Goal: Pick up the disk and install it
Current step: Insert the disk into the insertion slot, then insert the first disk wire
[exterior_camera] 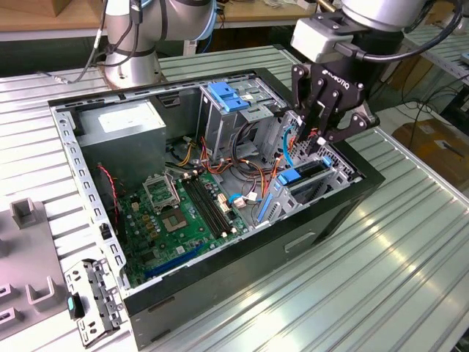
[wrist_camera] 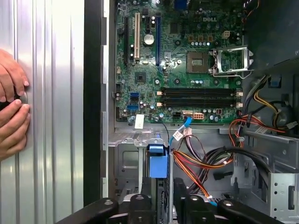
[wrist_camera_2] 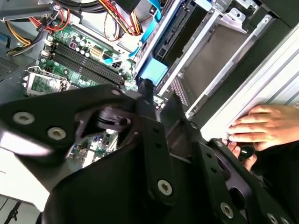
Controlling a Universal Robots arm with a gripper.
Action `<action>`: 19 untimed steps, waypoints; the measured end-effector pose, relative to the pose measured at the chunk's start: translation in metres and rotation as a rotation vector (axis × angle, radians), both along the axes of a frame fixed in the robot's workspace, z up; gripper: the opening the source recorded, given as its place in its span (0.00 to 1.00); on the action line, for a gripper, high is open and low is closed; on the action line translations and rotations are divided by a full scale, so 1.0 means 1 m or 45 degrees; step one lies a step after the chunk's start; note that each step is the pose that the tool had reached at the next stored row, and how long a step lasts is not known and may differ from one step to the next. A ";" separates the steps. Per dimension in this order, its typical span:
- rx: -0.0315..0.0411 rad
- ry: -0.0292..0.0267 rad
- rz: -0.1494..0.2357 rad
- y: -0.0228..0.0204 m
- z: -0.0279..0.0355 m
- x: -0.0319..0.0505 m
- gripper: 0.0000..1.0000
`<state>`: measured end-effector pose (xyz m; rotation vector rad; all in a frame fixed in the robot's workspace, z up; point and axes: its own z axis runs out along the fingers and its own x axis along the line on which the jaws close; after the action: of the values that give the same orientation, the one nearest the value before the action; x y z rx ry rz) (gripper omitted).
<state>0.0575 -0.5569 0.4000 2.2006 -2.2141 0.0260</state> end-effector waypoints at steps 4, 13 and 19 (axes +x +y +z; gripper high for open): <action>-0.0001 0.0000 0.000 -0.0001 -0.0104 0.0000 0.11; -0.0002 0.0001 0.000 -0.0003 -0.0289 0.0002 0.11; -0.0001 0.0001 0.000 -0.0003 -0.0292 0.0001 0.11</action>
<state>0.0576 -0.5572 0.3709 2.2005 -2.2139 0.0261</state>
